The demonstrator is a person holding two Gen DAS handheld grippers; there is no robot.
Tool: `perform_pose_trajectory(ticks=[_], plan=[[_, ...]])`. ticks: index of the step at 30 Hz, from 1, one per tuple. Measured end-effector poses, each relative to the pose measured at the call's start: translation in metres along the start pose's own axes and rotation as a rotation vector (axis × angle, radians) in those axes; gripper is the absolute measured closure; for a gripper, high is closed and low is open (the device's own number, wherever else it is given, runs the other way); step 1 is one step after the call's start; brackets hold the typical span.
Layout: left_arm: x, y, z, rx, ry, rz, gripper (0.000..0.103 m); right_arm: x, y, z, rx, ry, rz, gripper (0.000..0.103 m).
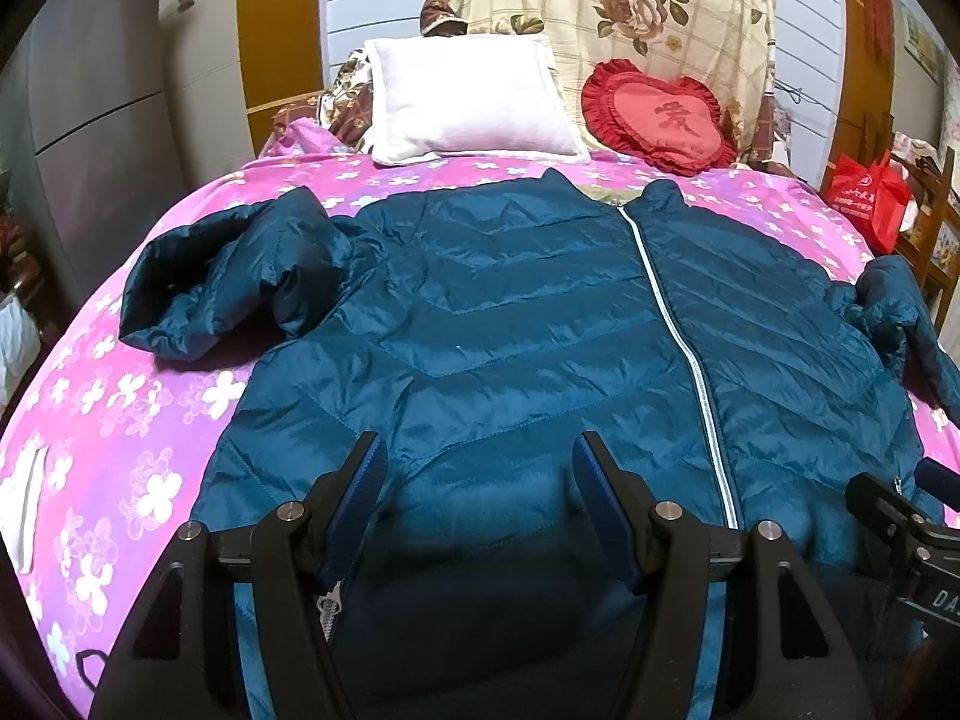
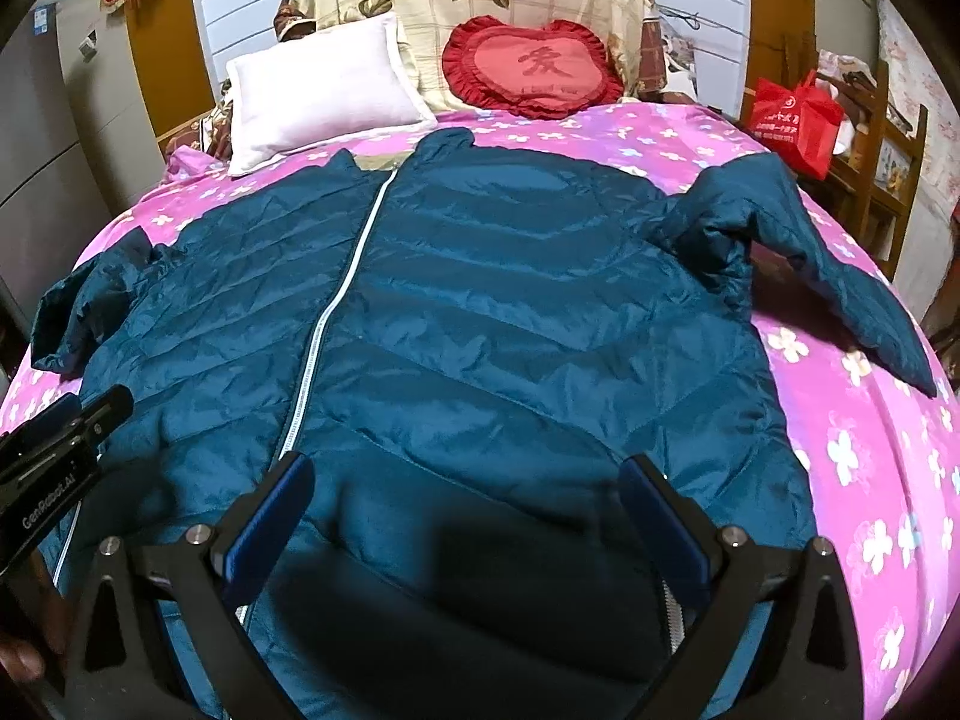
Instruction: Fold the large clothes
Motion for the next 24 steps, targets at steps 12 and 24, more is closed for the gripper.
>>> perform_pose_trajectory(ticks=[12,24], plan=[[0.0007,0.0039,-0.0007,-0.002,-0.027,-0.011,0.061,0.001,0.0008,-0.003,0.018,-0.011,-0.007,0.0],[-0.0021,0.0023,-0.0032,-0.025,-0.023,-0.006,0.061,-0.003,0.0069,-0.0045,-0.032,0.0,-0.007,0.0]])
Point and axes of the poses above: each gripper's, at about its wrist camera, not at the fingertips, and y roughly the way its jaws point, z to its right, x to its underside, the point moved 2 cm from there along y, roughly the way its jaws point, and after that the axes turned 12 degrees about -z, right-handed, at the moved point
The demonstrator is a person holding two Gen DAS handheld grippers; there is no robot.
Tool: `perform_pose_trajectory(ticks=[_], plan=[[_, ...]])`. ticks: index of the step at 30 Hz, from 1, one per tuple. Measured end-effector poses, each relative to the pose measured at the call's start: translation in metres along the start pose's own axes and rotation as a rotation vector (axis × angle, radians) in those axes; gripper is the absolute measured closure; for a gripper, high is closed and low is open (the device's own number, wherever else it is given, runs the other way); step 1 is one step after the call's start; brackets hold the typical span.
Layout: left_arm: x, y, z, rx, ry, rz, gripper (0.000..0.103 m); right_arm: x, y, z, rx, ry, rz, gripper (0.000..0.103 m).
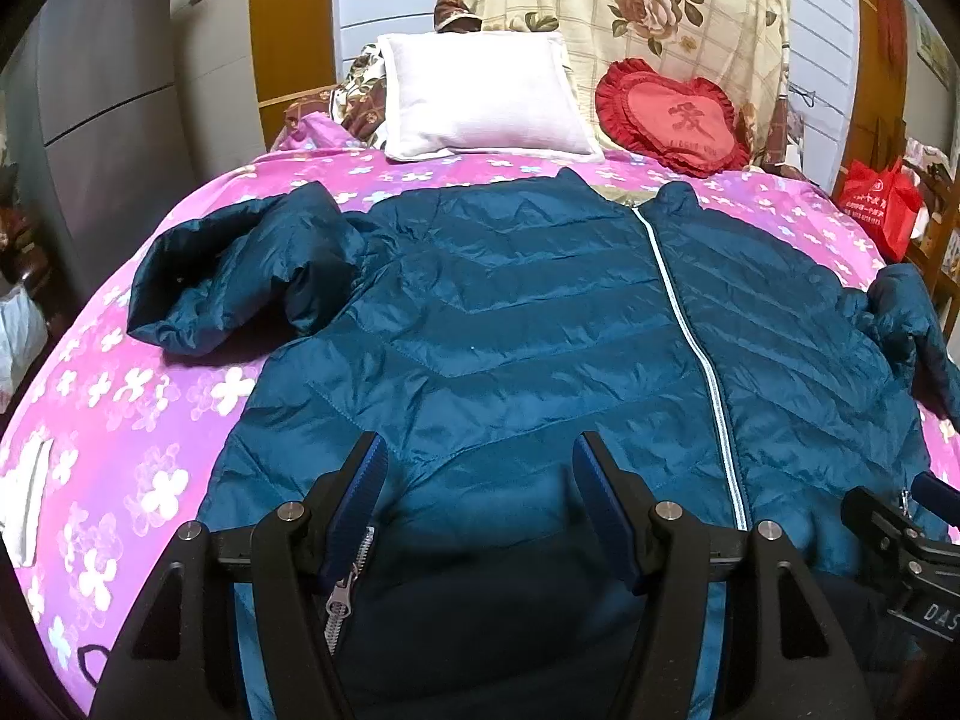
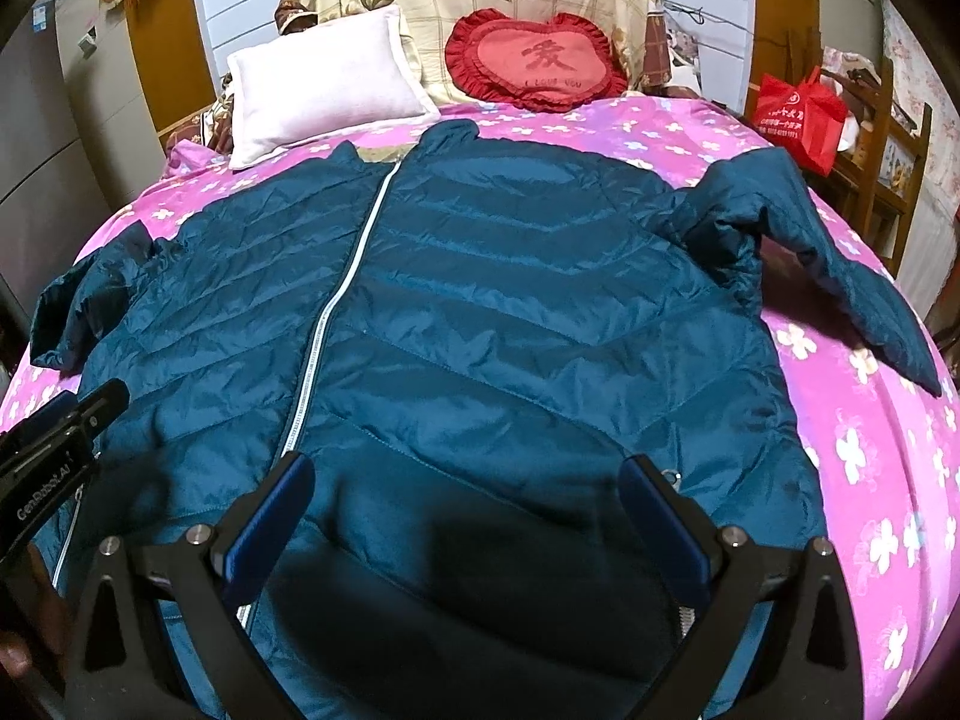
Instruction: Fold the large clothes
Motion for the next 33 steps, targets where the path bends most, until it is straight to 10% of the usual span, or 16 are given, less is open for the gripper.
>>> perform_pose_trajectory(ticks=[33], plan=[[0.001,0.01,-0.004,-0.01,-0.011,-0.018,0.061,-0.008,0.013,-0.01,0.007,-0.038,-0.014,0.0]])
Point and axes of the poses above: each gripper's, at about its wrist camera, not at the fingertips, and y roughly the way its jaws point, z to its right, x to its underside, the point moved 2 cm from there along y, roughly the way its jaws point, and after that the axes turned 12 degrees about -z, right-handed, at the moved point
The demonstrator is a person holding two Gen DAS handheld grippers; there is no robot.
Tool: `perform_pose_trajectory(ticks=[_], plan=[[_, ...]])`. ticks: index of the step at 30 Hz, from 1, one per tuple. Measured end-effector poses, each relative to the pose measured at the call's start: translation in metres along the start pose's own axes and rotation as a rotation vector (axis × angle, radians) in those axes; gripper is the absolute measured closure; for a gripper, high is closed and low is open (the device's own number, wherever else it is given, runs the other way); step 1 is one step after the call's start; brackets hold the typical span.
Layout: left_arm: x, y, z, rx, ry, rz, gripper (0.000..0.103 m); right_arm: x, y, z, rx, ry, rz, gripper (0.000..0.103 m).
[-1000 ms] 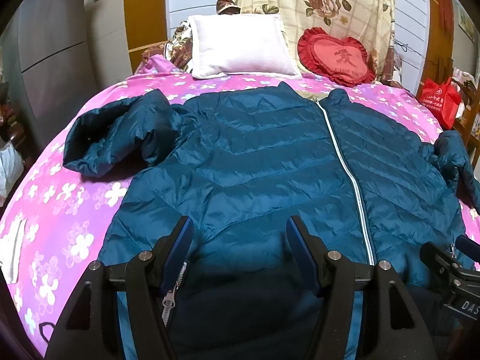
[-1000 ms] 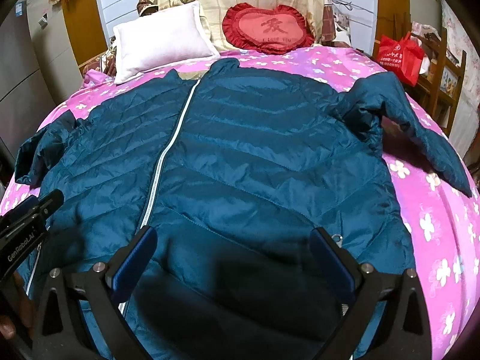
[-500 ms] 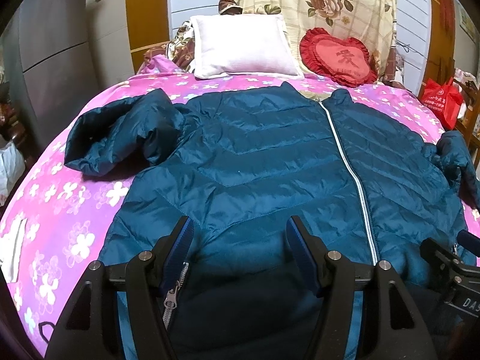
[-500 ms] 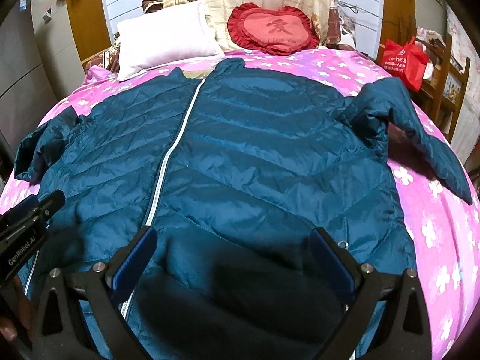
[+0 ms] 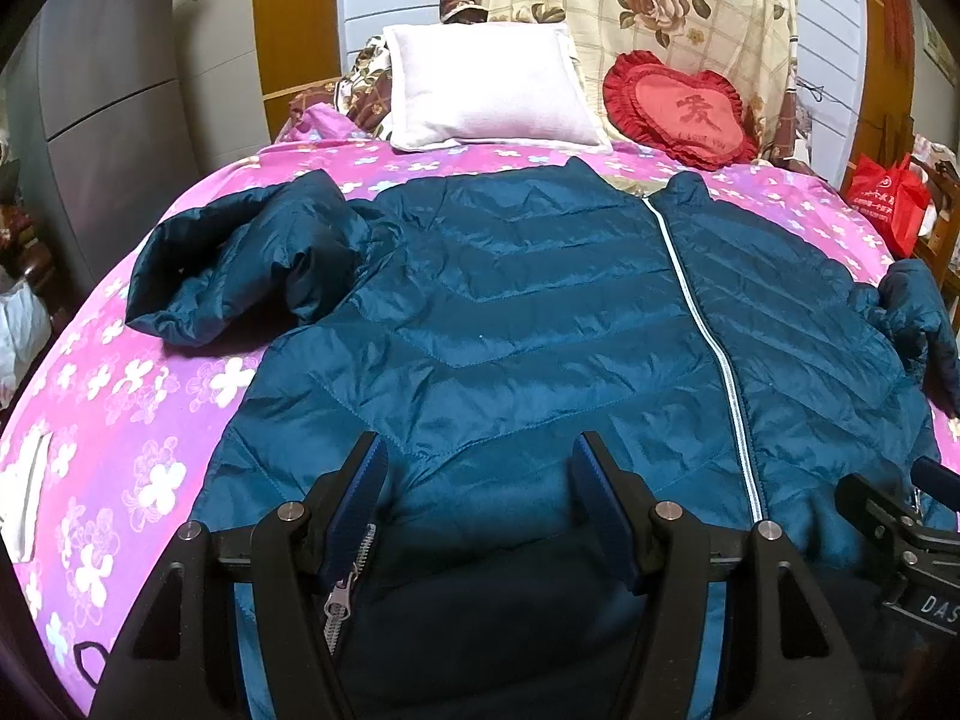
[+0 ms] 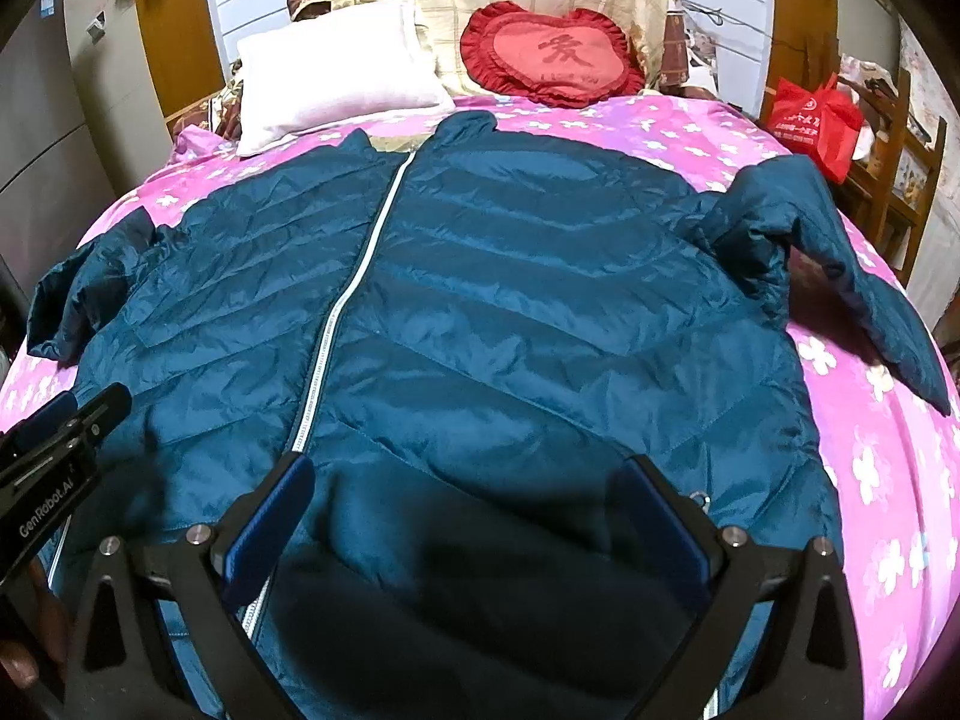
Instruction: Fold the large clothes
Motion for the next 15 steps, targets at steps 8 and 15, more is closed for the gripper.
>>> perform_pose_trajectory(ticks=[8,15], plan=[[0.0007,0.0052,-0.0018,-0.008,-0.003,-0.013,0.061,-0.005,0.0057,-0.0045,0.018,-0.025,0.001,0.0],[-0.0014,0.0041,-0.0061,-0.026,-0.005,-0.007,0.061,-0.0083,0.009,0.0027,0.017,-0.011,0.002,0.0]])
Point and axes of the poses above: each gripper's, at about its wrist camera, not at the fingertips, and y roughly the way its jaws point, z to its right, x to its underside, the point moved 2 cm from there along y, roughly the way its jaws point, and after that the axes turned 12 degrees about -z, right-handed, at the moved point
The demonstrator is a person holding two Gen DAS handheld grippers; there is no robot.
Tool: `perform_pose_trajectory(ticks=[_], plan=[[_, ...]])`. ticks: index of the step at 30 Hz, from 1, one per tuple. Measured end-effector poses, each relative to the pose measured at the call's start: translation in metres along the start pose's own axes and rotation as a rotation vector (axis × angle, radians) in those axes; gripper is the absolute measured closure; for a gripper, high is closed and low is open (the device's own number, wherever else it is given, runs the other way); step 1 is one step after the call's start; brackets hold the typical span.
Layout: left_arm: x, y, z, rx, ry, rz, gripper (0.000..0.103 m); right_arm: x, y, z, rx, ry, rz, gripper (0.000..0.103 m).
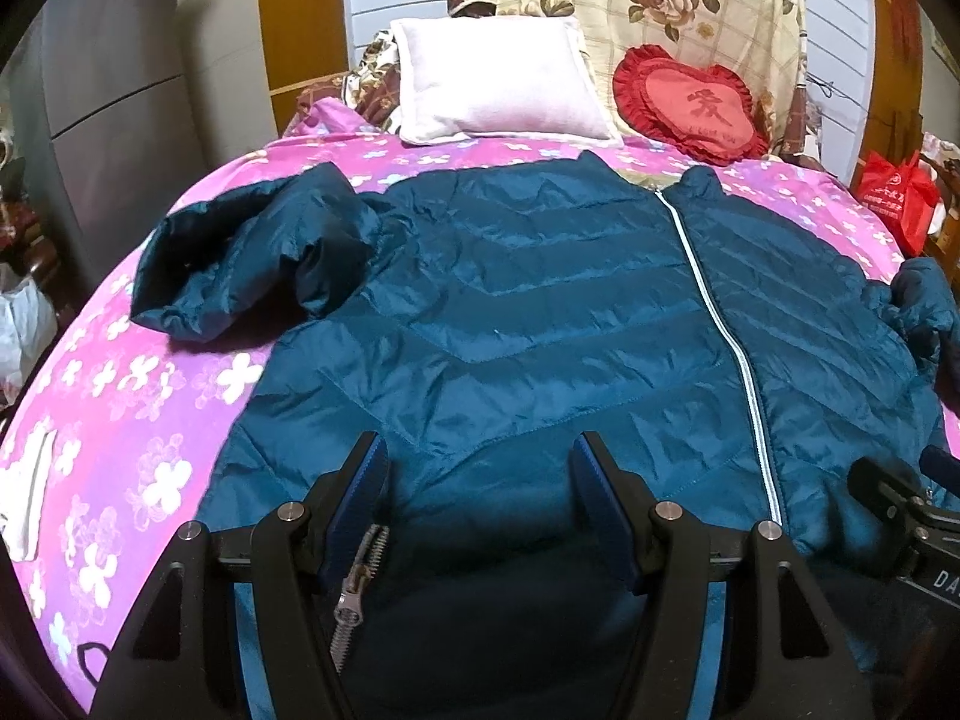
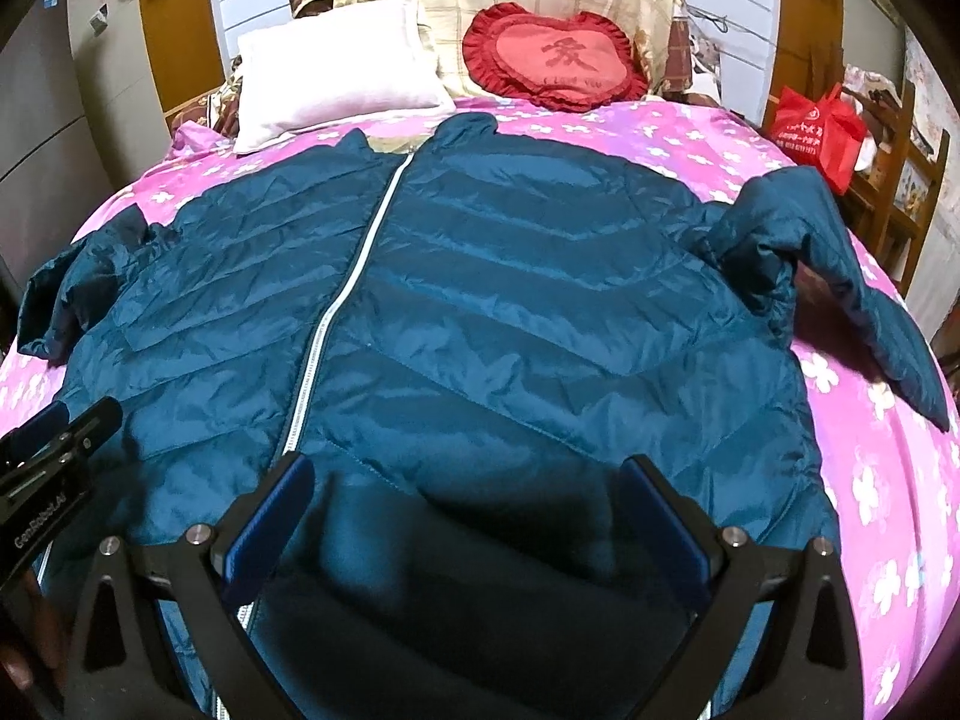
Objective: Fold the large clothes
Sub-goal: 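Grasp the sleeve nearest the left gripper and lift it across the jacket body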
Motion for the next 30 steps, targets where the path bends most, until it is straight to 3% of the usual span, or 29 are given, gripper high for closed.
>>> perform_pose_trajectory(ticks=[5,7,10,16,19,22,26,30], plan=[[-0.008,-0.007,-0.014,-0.022,-0.034,0.004,0.061,-0.002,-0.001,-0.001,-0.016,-0.018,0.0,0.0],[-0.017,-0.012,-0.033,0.012,-0.087,-0.004,0.061,-0.005,-0.005,-0.004,-0.015,-0.039,0.013,0.0],[-0.033,-0.015,-0.061,-0.005,-0.151,-0.005,0.061,-0.008,-0.008,-0.008,-0.024,-0.064,0.021,0.0],[-0.079,-0.008,-0.123,-0.168,-0.171,0.037,0.06,-0.009,-0.008,-0.013,-0.042,-0.101,0.015,0.0],[-0.102,0.004,-0.15,-0.177,-0.166,0.052,0.06,-0.007,-0.005,-0.012,-0.062,-0.101,0.004,0.0],[-0.126,0.025,-0.173,-0.195,-0.169,0.035,0.06,-0.007,0.002,-0.013,-0.078,-0.097,-0.017,0.0],[-0.15,0.061,-0.195,-0.33,-0.134,0.008,0.06,-0.005,0.011,-0.013,-0.102,-0.089,-0.048,0.0],[-0.16,0.092,-0.212,-0.372,-0.13,-0.046,0.064,-0.005,0.016,-0.017,-0.09,-0.108,-0.057,0.0]])
Point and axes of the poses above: each gripper's, at about its wrist camera, not at the fingertips, and y roughly the way its jaws point, z to its right, x to its underside, the point moved 2 cm from there along y, roughly the way its jaws point, and after that the axes turned 12 degrees about -z, right-handed, at the moved point
